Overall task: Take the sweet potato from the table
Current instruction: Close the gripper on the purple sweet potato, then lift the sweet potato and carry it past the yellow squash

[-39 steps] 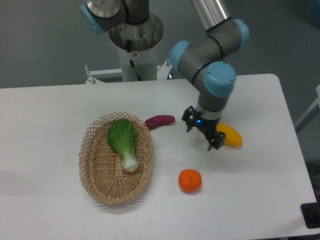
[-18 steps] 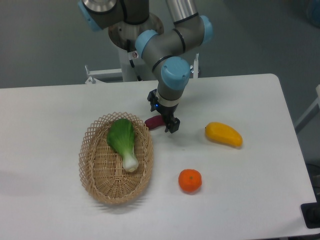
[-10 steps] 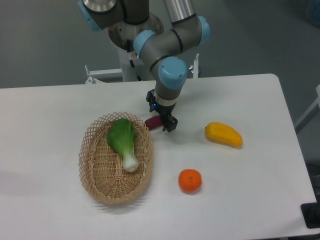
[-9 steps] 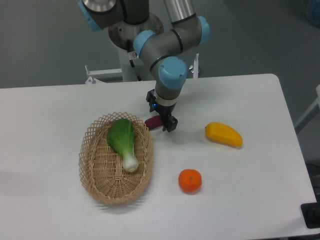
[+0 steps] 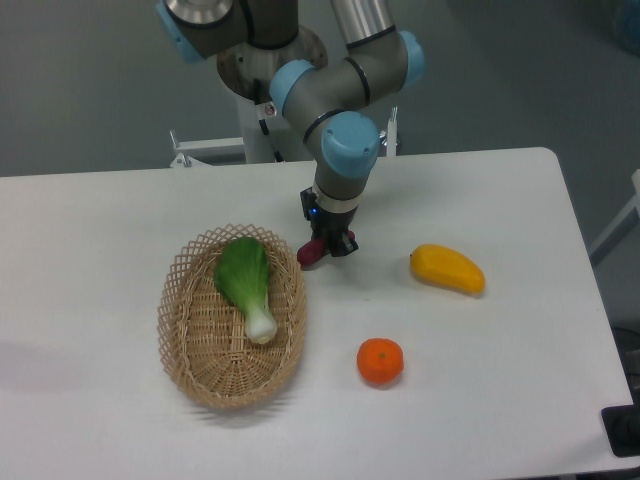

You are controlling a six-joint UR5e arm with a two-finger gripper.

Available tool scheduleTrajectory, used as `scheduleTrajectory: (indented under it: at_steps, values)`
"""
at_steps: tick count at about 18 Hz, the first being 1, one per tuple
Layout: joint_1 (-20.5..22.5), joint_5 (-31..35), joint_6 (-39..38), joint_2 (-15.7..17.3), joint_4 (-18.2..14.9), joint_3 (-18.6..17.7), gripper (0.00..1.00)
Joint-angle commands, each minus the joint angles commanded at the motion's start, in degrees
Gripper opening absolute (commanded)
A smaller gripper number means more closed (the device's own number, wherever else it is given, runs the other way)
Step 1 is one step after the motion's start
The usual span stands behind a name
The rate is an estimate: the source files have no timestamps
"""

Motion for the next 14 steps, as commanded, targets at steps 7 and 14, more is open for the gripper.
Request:
scheduleTrajectory:
  at_steps: [7,14]
  values:
    - [1.8,-0.1,-0.2,-0.7,-11.6,13.4,0.21]
    - [7.4,-0.4,-0.1,-4.4,-11.6,21.7,0.22]
